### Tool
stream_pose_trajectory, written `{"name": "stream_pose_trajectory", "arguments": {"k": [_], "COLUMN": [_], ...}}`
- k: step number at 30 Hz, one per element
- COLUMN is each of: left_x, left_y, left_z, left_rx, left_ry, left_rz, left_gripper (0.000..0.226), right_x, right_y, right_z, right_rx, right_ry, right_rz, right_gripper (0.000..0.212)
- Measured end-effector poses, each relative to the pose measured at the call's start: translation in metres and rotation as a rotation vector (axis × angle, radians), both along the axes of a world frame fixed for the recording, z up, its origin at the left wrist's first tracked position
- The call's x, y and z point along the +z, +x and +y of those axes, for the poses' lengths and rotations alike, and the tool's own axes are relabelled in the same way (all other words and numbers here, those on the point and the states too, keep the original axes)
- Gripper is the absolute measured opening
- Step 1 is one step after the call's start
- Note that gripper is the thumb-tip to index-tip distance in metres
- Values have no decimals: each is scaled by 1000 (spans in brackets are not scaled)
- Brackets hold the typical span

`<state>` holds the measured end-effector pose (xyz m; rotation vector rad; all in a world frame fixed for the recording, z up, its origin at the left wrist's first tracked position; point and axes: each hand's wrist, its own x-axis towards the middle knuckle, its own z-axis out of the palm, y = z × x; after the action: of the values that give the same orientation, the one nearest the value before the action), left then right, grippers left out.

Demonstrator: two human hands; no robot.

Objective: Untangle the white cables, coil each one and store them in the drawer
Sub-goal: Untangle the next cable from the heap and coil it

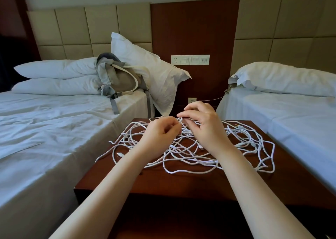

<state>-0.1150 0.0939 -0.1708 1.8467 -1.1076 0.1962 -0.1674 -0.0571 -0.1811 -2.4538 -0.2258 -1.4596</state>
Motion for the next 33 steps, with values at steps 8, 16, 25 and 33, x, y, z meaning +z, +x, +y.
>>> {"name": "stream_pose_trajectory", "arguments": {"k": [8, 16, 25, 33], "left_x": [3, 12, 12, 8], "left_y": [0, -12, -18, -9], "left_z": [-2, 5, 0, -1], "left_rx": [-261, -583, -610, -449], "left_ry": [100, 153, 99, -114], "left_rz": [551, 673, 616, 527], "left_gripper": [38, 37, 36, 41], "right_x": [2, 5, 9, 28], "right_y": [-6, -9, -7, -16], "right_z": [8, 13, 21, 13], "right_rx": [114, 263, 473, 326], "right_ry": [173, 424, 864, 950], "right_rz": [107, 94, 65, -262], "right_gripper": [6, 15, 32, 22]}}
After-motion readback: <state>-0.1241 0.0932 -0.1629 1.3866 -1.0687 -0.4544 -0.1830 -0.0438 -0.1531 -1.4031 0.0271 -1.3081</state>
